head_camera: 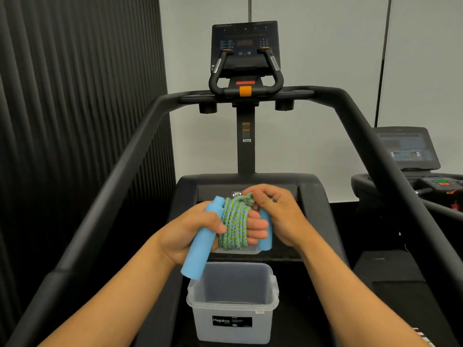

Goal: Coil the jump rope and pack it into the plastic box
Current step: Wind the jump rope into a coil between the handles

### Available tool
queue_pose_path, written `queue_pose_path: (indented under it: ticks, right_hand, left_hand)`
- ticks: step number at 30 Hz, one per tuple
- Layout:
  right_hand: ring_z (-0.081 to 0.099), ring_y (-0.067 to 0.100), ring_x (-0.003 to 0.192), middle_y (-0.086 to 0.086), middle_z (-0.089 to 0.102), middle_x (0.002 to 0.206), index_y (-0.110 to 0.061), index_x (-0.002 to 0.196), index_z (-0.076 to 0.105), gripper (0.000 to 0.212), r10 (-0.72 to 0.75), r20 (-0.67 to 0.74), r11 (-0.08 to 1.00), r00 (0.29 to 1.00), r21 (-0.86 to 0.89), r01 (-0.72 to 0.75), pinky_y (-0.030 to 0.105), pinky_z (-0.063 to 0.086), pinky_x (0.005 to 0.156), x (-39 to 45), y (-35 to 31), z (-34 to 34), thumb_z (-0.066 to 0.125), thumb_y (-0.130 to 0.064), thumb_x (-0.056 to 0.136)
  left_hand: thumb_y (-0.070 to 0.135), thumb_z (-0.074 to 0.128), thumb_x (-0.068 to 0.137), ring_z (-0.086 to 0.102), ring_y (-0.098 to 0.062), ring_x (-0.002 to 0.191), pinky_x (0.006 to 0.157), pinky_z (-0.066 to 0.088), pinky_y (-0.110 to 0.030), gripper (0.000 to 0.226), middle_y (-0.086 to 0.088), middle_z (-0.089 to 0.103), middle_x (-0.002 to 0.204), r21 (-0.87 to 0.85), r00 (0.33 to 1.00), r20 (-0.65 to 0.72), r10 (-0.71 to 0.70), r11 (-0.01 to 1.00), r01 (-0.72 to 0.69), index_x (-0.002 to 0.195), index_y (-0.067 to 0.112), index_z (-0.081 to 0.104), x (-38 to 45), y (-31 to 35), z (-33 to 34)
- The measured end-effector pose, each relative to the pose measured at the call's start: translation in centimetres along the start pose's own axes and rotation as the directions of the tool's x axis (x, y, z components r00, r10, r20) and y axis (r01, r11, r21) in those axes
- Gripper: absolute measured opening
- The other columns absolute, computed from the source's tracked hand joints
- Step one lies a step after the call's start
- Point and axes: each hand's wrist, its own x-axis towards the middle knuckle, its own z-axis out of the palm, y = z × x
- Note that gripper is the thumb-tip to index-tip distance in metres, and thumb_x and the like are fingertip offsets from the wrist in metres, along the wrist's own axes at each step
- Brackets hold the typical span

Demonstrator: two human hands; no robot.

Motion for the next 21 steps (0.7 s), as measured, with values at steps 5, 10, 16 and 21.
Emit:
queue_pose_path:
  ticks: [5,10,16,21]
  right_hand:
    - [0.052,0.014,0.051,0.005,0.066,0.069,-0.022,0.08,0.08,0.009,-0.07,-0.065,0.997,0.995,-0.031,0.068,0.024,0.048,0.055,0.8,-1.5,-1.6,0.073,-0.024,0.085]
    - [0.053,0.015,0.055,-0.002,0.07,0.072,-0.022,0.086,0.08,0.007,-0.077,-0.082,0.997,0.994,-0.026,0.076,0.025,0.049,0.058,0.8,-1.3,-1.6,0.073,-0.021,0.085]
    - [0.053,0.014,0.056,-0.001,0.064,0.066,-0.017,0.086,0.078,0.011,-0.048,-0.173,0.994,0.984,0.084,0.064,0.025,0.048,0.055,1.5,-0.9,-1.3,0.072,-0.025,0.087]
    - [0.054,0.011,0.056,-0.002,0.068,0.066,-0.014,0.088,0.076,0.007,-0.036,-0.239,0.986,0.97,0.149,0.073,0.022,0.048,0.053,2.4,-1.3,-2.2,0.071,-0.019,0.089]
  left_hand:
    - [-0.001,0.06,0.067,0.06,-0.052,0.12,0.108,0.045,-0.057,0.056,-0.038,0.062,0.127,0.034,0.996,0.086,0.008,0.999,-0.011,0.122,-0.013,0.064,0.0,-0.4,-0.7]
    - [-0.002,0.058,0.068,0.068,-0.043,0.112,0.1,0.053,-0.049,0.053,-0.032,0.068,0.121,-0.034,0.994,0.113,0.006,0.999,-0.002,0.119,-0.01,0.068,-0.1,-0.1,-0.2]
    - [-0.003,0.058,0.067,0.065,-0.047,0.114,0.103,0.051,-0.051,0.054,-0.036,0.065,0.123,0.163,0.995,0.088,-0.052,0.986,0.037,0.12,-0.013,0.064,-0.3,-0.3,0.1]
    - [-0.007,0.053,0.07,0.068,-0.046,0.109,0.105,0.049,-0.055,0.052,-0.035,0.067,0.119,0.245,0.99,0.079,-0.119,0.965,0.096,0.12,-0.018,0.059,-1.0,-0.6,-0.5]
